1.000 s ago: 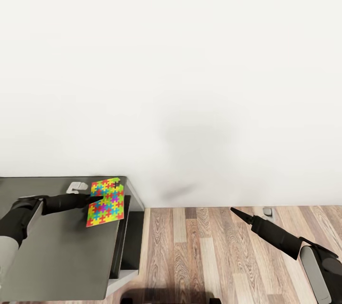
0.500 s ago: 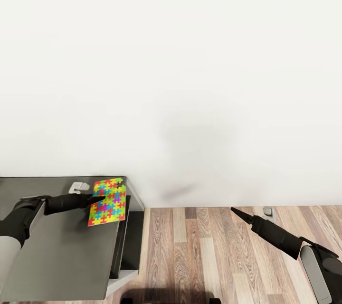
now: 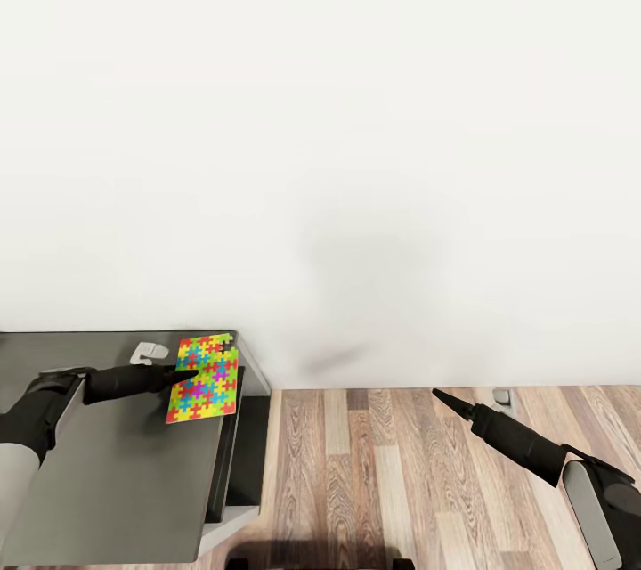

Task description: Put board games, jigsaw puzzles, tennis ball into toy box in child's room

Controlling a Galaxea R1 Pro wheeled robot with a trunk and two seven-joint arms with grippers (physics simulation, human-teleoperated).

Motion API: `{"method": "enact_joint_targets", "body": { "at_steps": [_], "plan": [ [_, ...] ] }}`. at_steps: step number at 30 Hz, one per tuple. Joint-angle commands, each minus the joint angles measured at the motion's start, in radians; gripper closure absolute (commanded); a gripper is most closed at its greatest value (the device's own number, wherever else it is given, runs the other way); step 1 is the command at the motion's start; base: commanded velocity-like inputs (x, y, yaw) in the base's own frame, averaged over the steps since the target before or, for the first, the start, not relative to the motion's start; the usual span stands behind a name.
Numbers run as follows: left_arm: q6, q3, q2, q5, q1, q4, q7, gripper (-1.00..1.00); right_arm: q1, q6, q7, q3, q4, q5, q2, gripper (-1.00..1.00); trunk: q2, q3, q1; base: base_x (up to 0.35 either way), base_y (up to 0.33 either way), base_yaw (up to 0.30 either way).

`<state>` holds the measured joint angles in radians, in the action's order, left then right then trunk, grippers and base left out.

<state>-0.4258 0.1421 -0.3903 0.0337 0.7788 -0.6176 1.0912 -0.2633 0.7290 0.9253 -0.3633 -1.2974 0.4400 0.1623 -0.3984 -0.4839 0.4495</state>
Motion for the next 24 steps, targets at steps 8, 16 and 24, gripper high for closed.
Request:
{"method": "enact_joint_targets", "body": {
  "at_steps": [8, 16, 24],
  "plan": [
    [-0.010, 0.011, -0.015, -0.002, 0.000, 0.000, 0.007, -1.00, -0.001, 0.006, 0.000, 0.000, 0.003, 0.003, -0.001, -1.00, -0.002, -0.001, 0.001, 0.000, 0.000, 0.000],
    [-0.012, 0.047, -0.069, -0.009, 0.000, 0.000, 0.033, -1.00, -0.001, 0.005, -0.005, 0.001, 0.004, 0.002, -0.002, -1.00, -0.002, -0.001, 0.001, 0.000, 0.000, 0.000],
    [-0.031, 0.146, -0.116, -0.007, 0.000, -0.008, 0.155, -1.00, -0.001, 0.003, -0.006, 0.000, 0.005, 0.002, -0.003, -1.00, -0.002, -0.001, 0.001, 0.000, 0.000, 0.000]
  ]
}}
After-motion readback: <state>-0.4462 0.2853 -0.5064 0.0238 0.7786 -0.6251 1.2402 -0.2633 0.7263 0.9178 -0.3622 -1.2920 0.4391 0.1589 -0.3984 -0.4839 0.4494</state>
